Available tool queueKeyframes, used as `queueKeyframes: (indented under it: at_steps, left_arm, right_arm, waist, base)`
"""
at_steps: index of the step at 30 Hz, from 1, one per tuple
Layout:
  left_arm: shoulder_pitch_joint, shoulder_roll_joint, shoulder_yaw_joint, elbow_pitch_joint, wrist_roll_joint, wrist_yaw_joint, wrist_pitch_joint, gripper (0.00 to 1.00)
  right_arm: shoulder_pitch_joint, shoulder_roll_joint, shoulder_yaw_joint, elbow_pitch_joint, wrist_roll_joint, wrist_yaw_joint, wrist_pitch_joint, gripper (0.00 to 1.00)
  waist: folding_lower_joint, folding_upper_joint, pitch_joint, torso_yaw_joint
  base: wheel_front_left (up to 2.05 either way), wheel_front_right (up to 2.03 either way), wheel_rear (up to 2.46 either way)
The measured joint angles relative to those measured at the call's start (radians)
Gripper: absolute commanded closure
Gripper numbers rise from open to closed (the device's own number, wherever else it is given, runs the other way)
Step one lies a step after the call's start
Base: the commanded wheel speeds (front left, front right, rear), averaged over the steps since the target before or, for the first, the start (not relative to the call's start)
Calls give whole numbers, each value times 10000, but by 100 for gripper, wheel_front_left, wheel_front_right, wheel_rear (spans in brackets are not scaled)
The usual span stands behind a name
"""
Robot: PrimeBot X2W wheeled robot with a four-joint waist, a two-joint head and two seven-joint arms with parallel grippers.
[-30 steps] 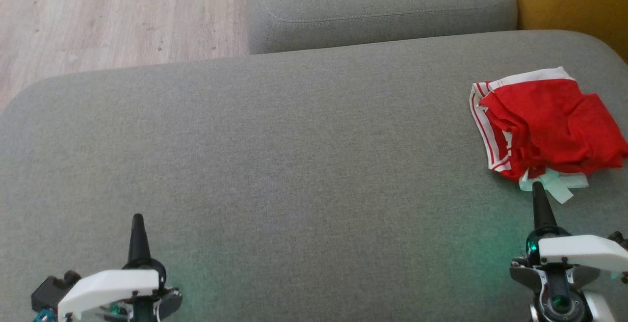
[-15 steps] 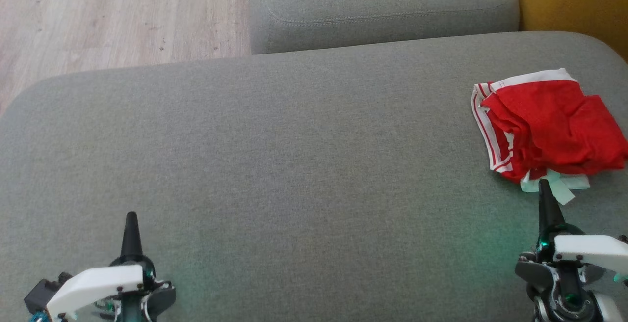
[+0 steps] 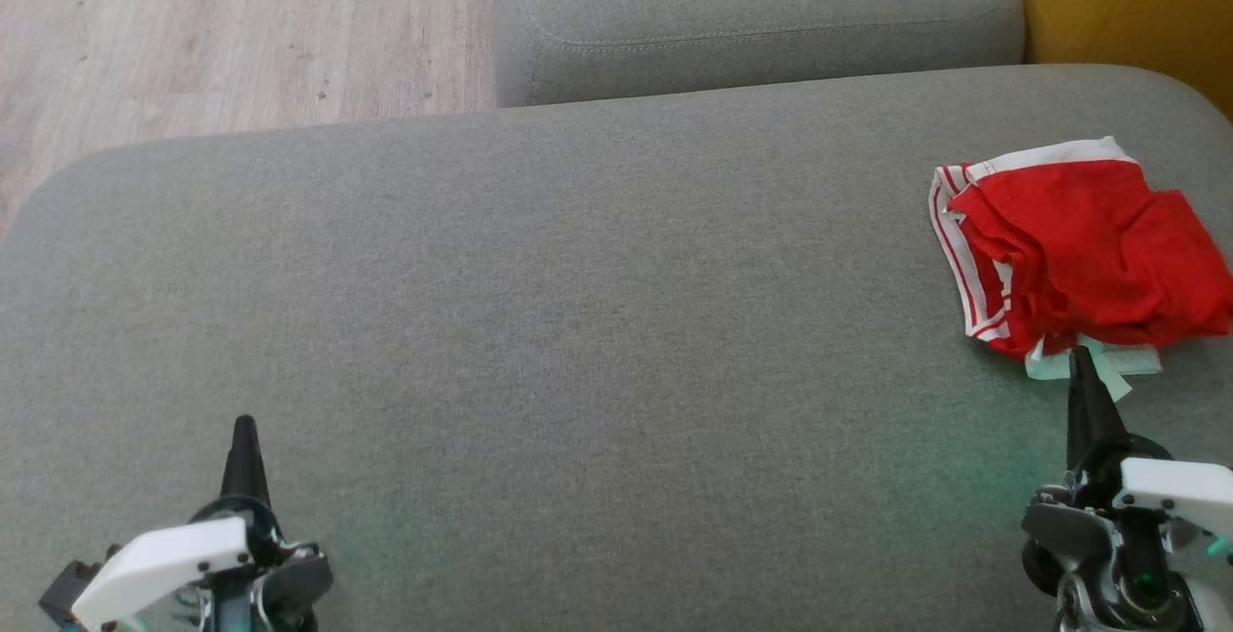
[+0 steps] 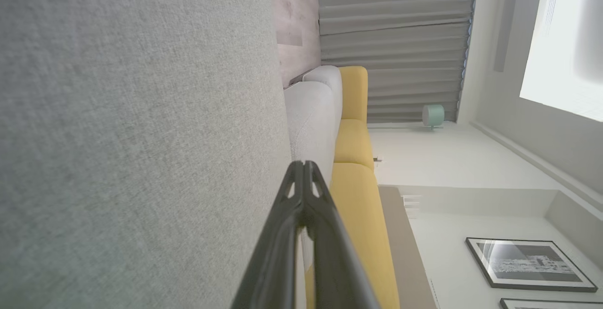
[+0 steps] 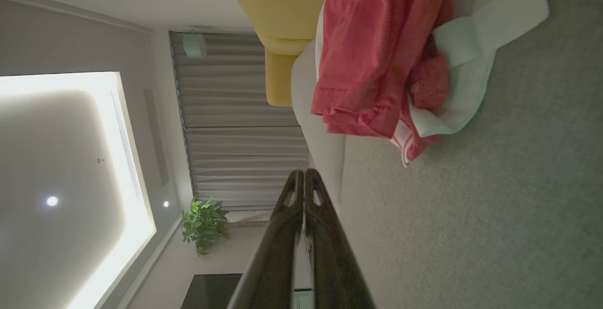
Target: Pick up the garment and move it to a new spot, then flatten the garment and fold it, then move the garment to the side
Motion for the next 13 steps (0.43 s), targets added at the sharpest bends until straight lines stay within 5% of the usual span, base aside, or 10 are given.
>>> queueKeyframes:
  at_steps: [13]
  left_arm:
    - [-159, -6, 201, 10, -487, -79, 159, 100]
  right_arm:
    - [-1, 4, -127, -104, 508, 0, 134, 100]
  waist:
    - [0, 0, -4, 15]
  base:
    - [0, 0, 0]
